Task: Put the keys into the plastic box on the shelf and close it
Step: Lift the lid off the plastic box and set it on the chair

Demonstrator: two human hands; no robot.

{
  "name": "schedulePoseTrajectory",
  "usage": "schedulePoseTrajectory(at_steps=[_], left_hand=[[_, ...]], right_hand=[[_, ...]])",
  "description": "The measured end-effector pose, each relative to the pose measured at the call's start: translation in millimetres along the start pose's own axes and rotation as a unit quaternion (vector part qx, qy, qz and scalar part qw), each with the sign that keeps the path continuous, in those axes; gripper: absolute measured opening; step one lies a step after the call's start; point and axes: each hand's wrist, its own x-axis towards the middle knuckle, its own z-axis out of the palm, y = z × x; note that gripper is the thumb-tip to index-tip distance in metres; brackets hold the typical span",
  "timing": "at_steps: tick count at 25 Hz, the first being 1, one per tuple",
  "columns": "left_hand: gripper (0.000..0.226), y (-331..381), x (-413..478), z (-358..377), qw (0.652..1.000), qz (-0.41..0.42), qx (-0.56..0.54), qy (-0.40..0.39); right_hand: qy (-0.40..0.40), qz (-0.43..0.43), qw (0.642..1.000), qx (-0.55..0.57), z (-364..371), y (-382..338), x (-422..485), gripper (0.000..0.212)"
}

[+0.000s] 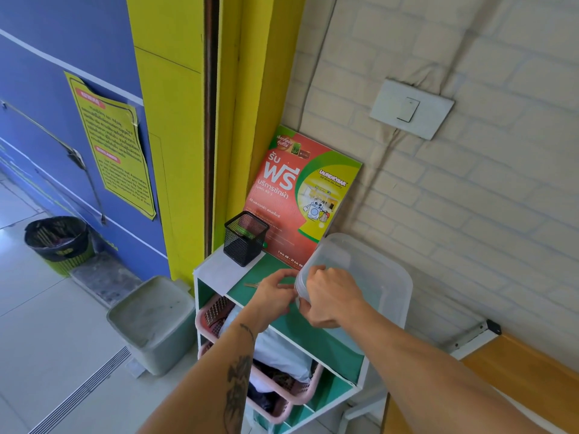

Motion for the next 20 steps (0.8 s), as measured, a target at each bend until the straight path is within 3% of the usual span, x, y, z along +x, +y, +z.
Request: schedulePoseTrajectory(at_steps=[6,10,13,16,18,20], left_hand=[[0.042,1,2,5,0.999,-0.002,-0.02,0.026],[0.041,-2,3,6,0.999,0.009,-0.018,0.033],[0.04,0,-2,2,0.996,0.023,0.027,0.088],[0.034,13,-7,6,0.98,0.062,0.064,0.179],[0.033,25,-7,17,0.961,0.129,0.136,0.205],[0.038,34,-1,29,0.917,0.214,0.279,0.187]], right_hand=[[0.038,0.004,0.998,0.039,-17,15,-2,0.049],[0.022,0.055,0.995,0.077,-16,12,-7,0.05],[-0.013,0.084,0.989,0.121,-3,6,-15,0.052],[0.008,0.117,0.977,0.177,5,20,-24,0.056],[0.043,0.161,0.969,0.184,15,38,-30,0.061],[0.052,0.227,0.955,0.184,30,58,-39,0.066]])
